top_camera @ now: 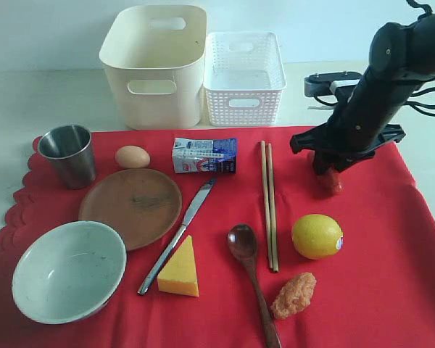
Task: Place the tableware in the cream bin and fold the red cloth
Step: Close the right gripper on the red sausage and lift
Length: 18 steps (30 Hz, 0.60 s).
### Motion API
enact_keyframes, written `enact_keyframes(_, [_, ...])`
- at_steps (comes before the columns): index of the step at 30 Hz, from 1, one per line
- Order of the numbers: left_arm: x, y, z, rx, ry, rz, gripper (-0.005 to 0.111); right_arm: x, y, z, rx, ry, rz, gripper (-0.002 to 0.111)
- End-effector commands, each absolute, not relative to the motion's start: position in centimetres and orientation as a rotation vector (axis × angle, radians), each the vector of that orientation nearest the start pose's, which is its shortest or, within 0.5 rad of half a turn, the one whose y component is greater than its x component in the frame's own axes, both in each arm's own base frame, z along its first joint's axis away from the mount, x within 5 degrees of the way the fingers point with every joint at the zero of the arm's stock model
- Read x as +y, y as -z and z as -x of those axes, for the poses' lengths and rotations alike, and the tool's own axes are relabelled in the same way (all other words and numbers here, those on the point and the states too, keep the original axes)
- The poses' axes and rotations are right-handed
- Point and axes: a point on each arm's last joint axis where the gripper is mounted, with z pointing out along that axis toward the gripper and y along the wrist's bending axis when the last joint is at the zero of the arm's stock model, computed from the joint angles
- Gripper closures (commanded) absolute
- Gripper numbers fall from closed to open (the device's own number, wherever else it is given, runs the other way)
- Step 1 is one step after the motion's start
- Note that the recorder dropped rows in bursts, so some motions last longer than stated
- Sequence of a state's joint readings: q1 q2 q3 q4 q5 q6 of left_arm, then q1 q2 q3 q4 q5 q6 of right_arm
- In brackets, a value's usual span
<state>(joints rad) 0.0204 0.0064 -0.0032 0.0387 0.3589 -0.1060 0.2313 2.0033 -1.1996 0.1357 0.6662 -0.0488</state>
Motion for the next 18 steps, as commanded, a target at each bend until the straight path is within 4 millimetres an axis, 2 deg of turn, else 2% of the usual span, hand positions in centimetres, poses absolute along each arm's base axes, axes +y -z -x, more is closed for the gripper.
enact_keyframes(1, [0.2, -18.1, -5.3, 1.833, 0.021, 0.092, 0.107, 9.3, -12.1, -36.3, 2.971, -0.153, 0.285, 0.085])
enact_keyframes(7, [0.2, -18.1, -5.3, 1.833, 0.021, 0.092, 0.107, 9.3, -12.0, -36.3, 2.967, -0.149, 0.332, 0.098])
enact_keyframes(9, [0.2, -18.1, -5.3, 1.833, 0.021, 0.092, 0.107, 9.3, -12.0, -36.3, 2.966, -0.144, 0.343, 0.107])
enact_keyframes(14, [0.2, -18.1, -5.3, 1.833, 0.021, 0.092, 0.107, 9.5, -13.0, -37.0, 2.944, -0.138, 0.375, 0.108])
enact_keyframes(18, [0.2, -18.1, -5.3, 1.833, 0.021, 0.092, 0.107, 9.6, -15.0, -37.7, 2.879, -0.144, 0.377, 0.108])
